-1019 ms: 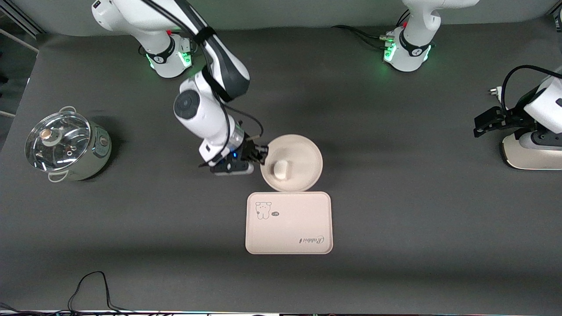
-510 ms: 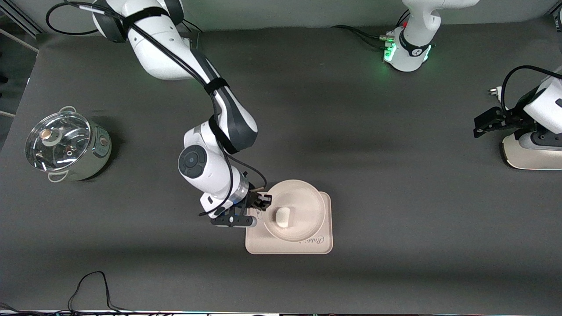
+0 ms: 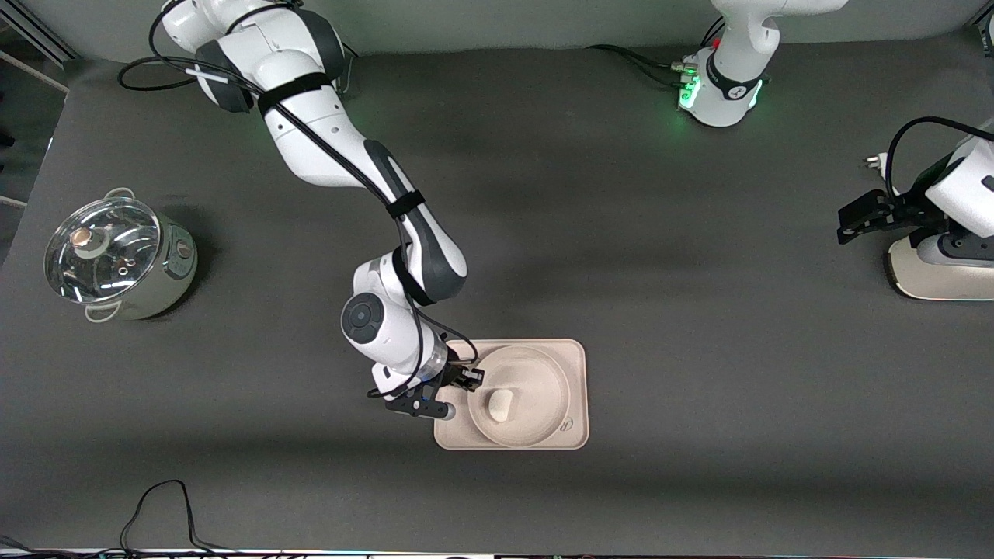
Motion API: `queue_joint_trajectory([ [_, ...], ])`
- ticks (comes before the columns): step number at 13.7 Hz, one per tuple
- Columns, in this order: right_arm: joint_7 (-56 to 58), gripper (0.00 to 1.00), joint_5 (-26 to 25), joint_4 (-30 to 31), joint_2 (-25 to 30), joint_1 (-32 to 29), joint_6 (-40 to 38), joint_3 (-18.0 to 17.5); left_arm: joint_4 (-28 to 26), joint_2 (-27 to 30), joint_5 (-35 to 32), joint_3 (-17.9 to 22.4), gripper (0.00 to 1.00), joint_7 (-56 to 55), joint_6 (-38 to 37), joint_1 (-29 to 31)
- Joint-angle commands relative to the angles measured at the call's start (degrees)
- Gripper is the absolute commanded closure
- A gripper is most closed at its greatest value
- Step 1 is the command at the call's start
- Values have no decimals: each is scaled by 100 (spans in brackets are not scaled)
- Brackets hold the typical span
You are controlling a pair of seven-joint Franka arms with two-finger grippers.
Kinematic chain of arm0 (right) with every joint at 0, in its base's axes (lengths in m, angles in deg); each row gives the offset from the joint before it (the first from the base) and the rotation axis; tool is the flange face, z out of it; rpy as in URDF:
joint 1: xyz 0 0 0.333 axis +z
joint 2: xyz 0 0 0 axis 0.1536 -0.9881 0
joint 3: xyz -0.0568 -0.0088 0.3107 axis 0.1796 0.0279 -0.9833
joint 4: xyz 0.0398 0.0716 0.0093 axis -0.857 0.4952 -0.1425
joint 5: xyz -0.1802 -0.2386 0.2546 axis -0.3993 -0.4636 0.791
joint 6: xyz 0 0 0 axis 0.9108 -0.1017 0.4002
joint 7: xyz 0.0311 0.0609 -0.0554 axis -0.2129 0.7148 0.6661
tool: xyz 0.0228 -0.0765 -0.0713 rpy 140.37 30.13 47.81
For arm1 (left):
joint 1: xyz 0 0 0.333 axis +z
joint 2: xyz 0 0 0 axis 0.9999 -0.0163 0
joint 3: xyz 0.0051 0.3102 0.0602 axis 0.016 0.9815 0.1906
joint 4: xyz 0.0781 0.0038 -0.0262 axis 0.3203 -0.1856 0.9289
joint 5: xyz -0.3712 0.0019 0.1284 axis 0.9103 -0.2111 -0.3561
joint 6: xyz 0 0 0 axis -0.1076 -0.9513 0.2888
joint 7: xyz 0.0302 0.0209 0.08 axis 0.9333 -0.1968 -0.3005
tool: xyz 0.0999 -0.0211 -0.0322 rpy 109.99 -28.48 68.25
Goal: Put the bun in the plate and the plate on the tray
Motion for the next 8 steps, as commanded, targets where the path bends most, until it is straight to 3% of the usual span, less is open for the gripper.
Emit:
queue_joint_trajectory([
  [1,80,100,205,-122,-135,38,46,17,-11,10,-89,27,0,-89,65,-70],
  [4,54,98,213,-87,-135,38,46,8,-11,10,-89,27,0,-89,65,-61],
  [6,71,8,222,-87,-74,-15,28,8,-11,10,-89,27,0,-89,65,-61],
  [7,62,0,205,-87,13,-15,-33,8,-11,19,-89,27,0,-89,65,-61],
  [8,45,0,205,-18,197,-32,-181,25,-2,19,-89,27,0,-89,65,-61],
])
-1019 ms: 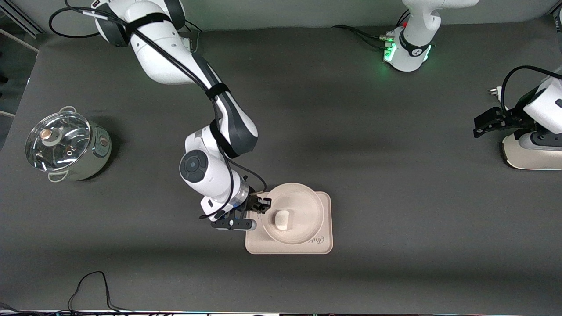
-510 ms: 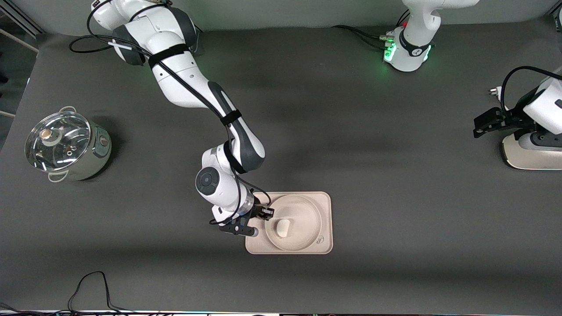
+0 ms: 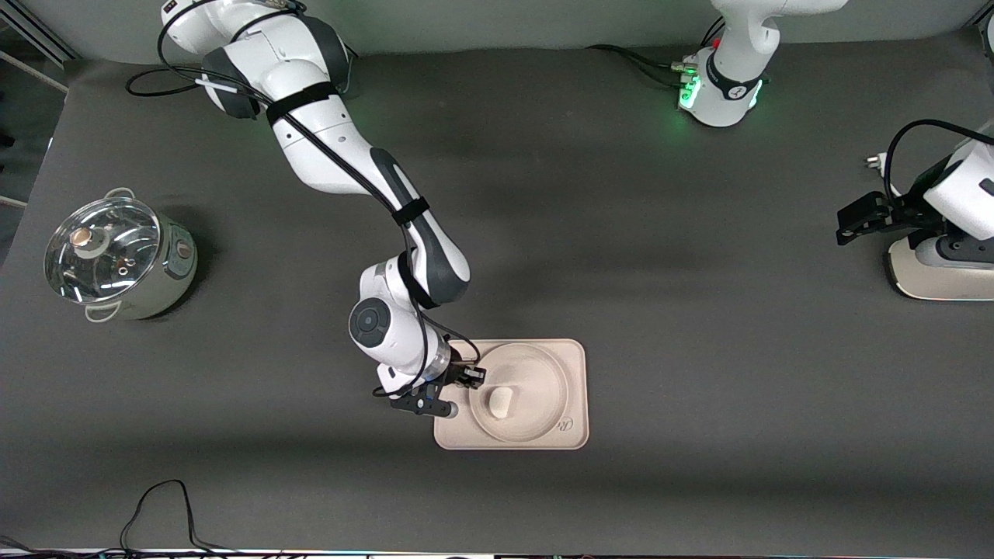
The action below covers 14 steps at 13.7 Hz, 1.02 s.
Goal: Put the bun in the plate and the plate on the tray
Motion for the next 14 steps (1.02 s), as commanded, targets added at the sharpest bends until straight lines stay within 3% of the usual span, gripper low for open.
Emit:
queue_joint_trajectory([
  [1,29,0,136,111,435,-23,-381,55,-11,50,-86,27,0,-86,60,-70],
  [5,20,0,-83,690,1593,-198,-1348,81,-2,50,-129,27,0,-95,192,-61],
  [8,11,0,-1276,1410,2884,-330,-2279,90,-2,42,-129,35,0,-95,235,0],
  [11,89,0,-1946,2122,4290,-759,-3324,11,-11,-107,-121,35,0,-174,542,-61],
  [14,430,0,-2639,2581,5479,-1488,-4265,-409,-2,-196,-129,35,0,-833,562,-44],
])
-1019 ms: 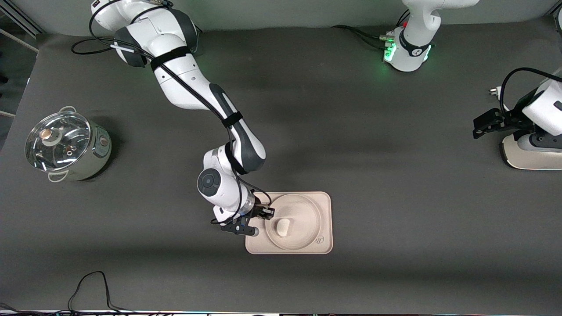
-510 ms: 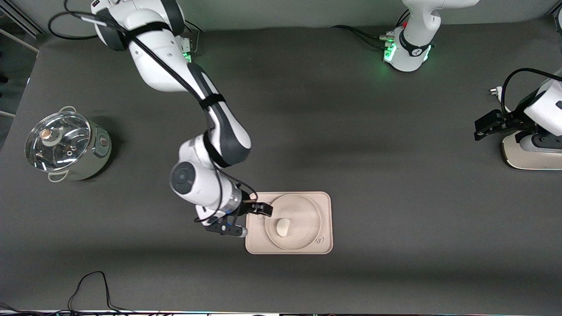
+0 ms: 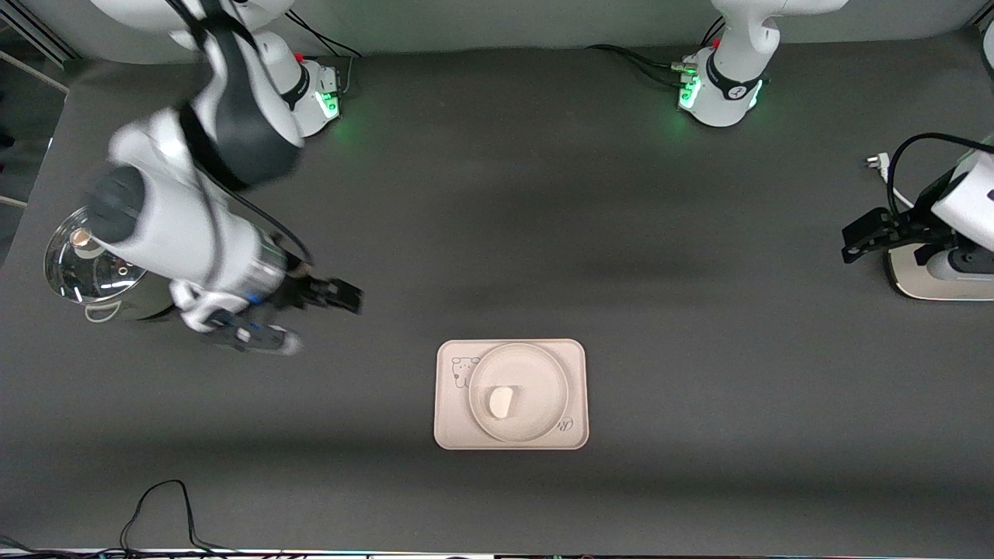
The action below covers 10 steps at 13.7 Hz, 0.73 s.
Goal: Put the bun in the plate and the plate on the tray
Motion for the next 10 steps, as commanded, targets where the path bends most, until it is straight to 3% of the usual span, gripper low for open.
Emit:
queue_joint_trajectory([
  [1,463,0,-645,804,1180,-713,-495,-544,33,53,-94,27,0,-385,-130,11],
  [6,2045,0,-936,743,1429,-1971,-787,-624,271,97,-155,45,0,-298,-834,12],
  [10,2117,0,-1191,586,1350,-2166,-726,-572,445,133,-156,53,0,117,-1211,12],
])
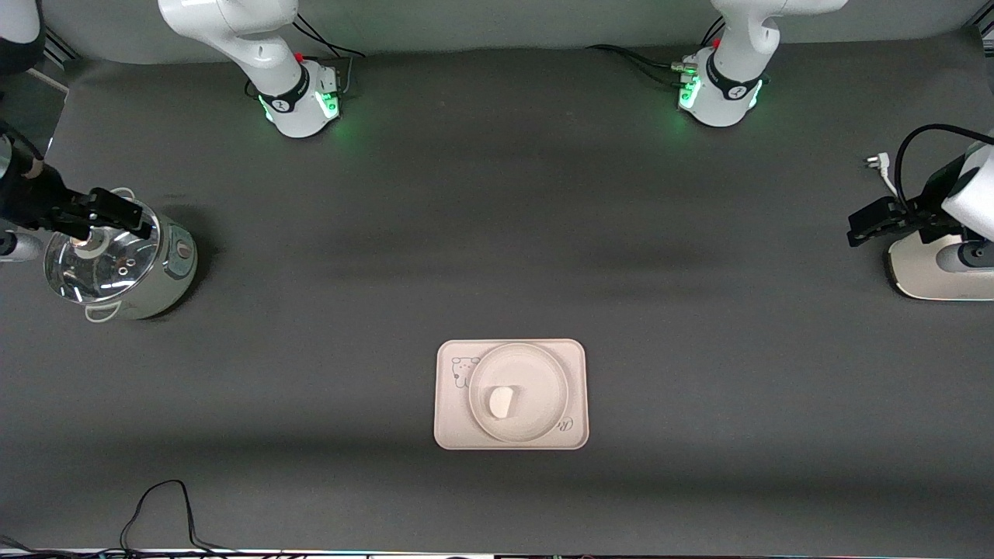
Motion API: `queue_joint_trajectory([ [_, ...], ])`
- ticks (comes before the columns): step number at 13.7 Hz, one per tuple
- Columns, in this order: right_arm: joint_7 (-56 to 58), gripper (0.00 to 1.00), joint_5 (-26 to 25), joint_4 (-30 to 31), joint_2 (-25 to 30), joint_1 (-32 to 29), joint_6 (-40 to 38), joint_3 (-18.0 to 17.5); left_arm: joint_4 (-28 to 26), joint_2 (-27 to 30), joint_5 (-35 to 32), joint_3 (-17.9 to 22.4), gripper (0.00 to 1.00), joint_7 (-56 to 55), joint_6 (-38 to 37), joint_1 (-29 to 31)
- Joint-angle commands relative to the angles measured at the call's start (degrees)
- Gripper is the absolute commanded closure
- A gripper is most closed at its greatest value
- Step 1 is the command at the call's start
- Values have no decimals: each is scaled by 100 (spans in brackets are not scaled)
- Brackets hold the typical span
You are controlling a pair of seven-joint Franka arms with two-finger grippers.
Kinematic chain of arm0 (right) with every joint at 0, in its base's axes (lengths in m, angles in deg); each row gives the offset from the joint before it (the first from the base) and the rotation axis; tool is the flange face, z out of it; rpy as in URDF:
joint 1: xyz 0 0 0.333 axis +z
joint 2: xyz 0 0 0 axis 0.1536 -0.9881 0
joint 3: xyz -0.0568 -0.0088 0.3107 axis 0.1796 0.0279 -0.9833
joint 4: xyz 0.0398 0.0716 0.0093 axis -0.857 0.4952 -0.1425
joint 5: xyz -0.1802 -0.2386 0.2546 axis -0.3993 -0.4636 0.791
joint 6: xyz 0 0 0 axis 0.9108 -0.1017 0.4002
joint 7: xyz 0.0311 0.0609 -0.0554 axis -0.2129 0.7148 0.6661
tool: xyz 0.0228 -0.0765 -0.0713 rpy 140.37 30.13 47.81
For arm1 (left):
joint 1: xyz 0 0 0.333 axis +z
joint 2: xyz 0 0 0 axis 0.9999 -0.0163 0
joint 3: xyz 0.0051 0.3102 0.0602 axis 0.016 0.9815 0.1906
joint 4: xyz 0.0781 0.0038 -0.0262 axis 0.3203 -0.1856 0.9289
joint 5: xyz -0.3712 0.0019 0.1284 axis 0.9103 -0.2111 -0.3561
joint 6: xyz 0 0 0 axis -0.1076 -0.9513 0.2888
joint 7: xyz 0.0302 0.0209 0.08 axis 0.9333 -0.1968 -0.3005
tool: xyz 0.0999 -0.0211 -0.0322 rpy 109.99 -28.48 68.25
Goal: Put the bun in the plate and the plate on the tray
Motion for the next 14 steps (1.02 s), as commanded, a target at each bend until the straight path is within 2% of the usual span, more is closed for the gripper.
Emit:
queue_joint_trajectory([
  [1,39,0,-253,-146,-60,18,38,-43,302,48,-82,1,0,154,-455,-3],
  [5,215,0,-235,-164,-148,-157,126,1,321,91,-30,45,0,172,-457,76],
  [14,215,0,-244,-50,-95,-149,205,10,321,91,5,62,0,181,-395,305],
])
